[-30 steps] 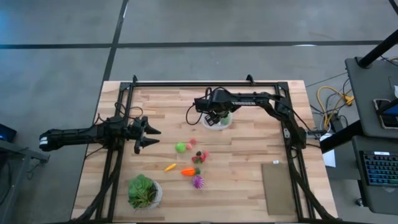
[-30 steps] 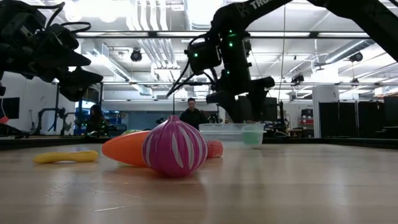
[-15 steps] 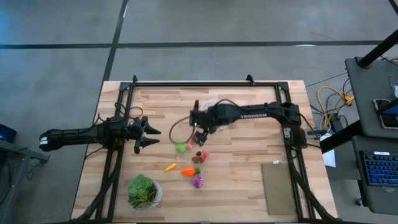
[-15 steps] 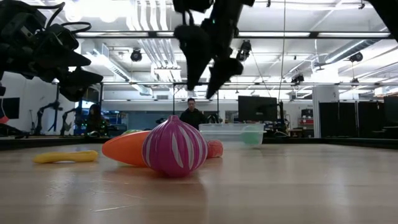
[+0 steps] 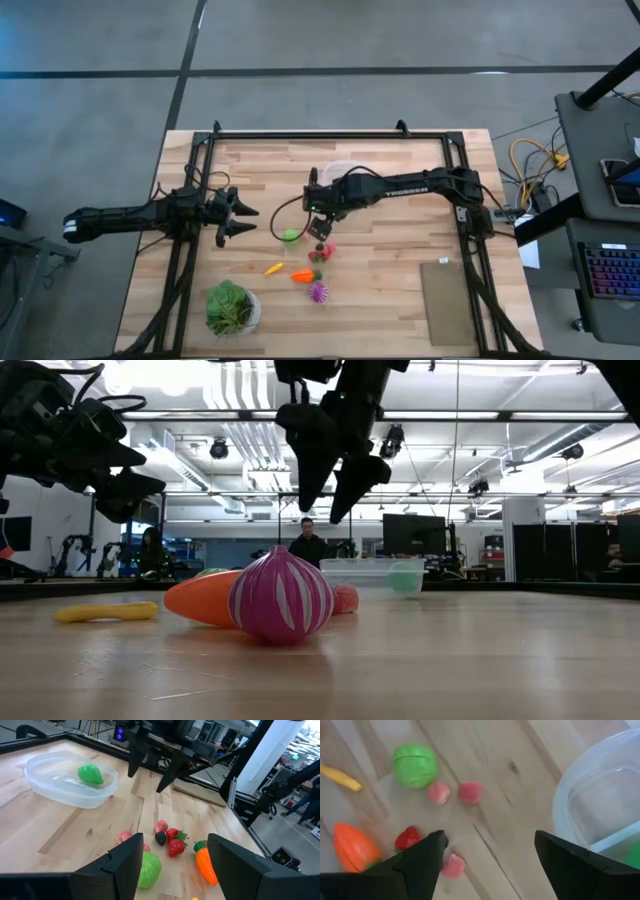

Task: Pick and placing Produce into tupperware
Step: Put the top pink peach into the transparent bin

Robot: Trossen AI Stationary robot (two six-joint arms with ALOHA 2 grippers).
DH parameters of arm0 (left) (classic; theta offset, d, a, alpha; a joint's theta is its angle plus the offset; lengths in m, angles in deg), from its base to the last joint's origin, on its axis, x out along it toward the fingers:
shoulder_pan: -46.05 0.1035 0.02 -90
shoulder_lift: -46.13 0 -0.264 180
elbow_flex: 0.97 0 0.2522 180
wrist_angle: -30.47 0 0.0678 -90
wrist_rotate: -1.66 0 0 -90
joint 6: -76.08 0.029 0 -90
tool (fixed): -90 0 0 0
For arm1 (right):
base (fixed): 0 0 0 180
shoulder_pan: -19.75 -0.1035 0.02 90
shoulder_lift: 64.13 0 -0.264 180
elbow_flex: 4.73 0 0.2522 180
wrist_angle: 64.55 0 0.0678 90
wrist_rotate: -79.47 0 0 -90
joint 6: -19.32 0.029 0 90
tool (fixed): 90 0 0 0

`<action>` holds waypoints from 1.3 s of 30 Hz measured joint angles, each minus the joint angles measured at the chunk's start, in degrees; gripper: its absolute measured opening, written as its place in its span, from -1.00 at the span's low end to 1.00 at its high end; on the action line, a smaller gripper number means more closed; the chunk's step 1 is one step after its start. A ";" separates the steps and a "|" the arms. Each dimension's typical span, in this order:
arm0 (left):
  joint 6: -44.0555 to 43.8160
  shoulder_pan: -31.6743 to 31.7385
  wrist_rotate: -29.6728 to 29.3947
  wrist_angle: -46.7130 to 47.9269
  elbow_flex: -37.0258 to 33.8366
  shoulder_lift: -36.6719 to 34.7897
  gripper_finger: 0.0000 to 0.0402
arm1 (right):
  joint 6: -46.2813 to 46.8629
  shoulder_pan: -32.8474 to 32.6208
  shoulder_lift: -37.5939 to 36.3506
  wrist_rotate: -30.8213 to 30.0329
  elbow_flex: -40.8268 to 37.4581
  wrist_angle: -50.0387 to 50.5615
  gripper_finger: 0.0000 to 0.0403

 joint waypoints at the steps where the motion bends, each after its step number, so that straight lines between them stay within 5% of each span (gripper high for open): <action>1: 0.01 0.01 0.00 0.00 0.00 0.01 0.04 | 0.07 0.02 0.00 -0.20 0.00 0.01 0.50; 12: 0.01 0.00 0.00 0.00 0.00 0.02 0.04 | 4.63 0.09 -0.01 -0.64 0.00 1.56 0.50; 25: 0.00 0.01 0.00 0.00 0.00 0.00 0.04 | -22.42 -0.64 3.21 2.58 -2.01 -2.34 0.50; 39: 0.00 0.01 0.00 0.00 0.00 -0.07 0.04 | -28.00 0.39 7.25 3.25 -1.99 -11.18 0.40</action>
